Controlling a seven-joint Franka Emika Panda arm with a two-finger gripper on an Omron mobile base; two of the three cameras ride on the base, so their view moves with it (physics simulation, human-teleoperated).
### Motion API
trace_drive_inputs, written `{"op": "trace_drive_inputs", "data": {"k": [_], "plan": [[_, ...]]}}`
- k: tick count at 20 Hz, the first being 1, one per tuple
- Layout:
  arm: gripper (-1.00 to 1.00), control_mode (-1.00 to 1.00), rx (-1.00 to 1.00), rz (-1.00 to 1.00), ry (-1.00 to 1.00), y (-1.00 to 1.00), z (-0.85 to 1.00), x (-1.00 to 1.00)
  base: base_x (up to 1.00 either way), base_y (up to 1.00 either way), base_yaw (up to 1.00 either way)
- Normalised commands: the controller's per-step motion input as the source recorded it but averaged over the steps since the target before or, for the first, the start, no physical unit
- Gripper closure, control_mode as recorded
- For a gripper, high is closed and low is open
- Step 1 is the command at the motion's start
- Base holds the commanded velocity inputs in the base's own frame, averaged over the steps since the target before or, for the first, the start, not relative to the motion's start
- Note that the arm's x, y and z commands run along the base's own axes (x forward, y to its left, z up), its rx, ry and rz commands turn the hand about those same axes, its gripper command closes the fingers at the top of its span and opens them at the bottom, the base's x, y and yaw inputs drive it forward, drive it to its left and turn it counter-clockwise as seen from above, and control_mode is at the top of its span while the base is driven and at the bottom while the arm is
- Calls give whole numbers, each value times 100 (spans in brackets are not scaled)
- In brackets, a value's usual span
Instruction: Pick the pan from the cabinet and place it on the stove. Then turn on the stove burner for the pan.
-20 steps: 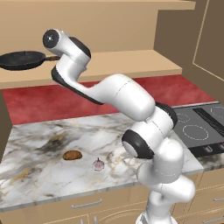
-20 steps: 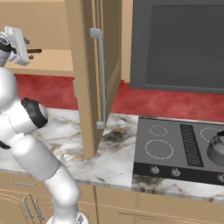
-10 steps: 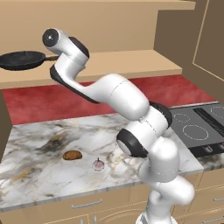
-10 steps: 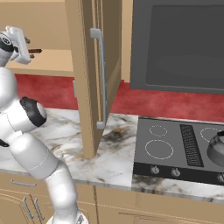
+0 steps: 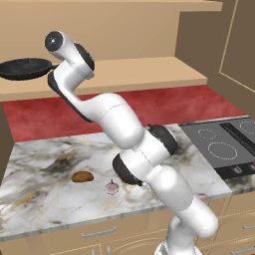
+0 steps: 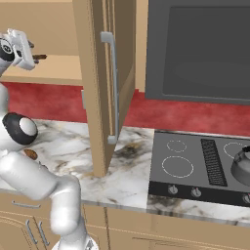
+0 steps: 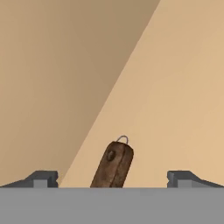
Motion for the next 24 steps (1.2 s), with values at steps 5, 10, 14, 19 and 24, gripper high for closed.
{"op": "trace_drive_inputs", "data": {"k": [5,10,14,19,24], "plan": [[-100,-100,0,-2,0,16,-21,14,0,0,0],[-100,-100,0,-1,0,1,-28,5,0,0,0],[-100,-100,0,0,2,0,-27,12,0,0,0],[-100,-100,0,0,2,0,-32,17,0,0,0],[-100,-100,0,0,2,0,-36,19,0,0,0]]}}
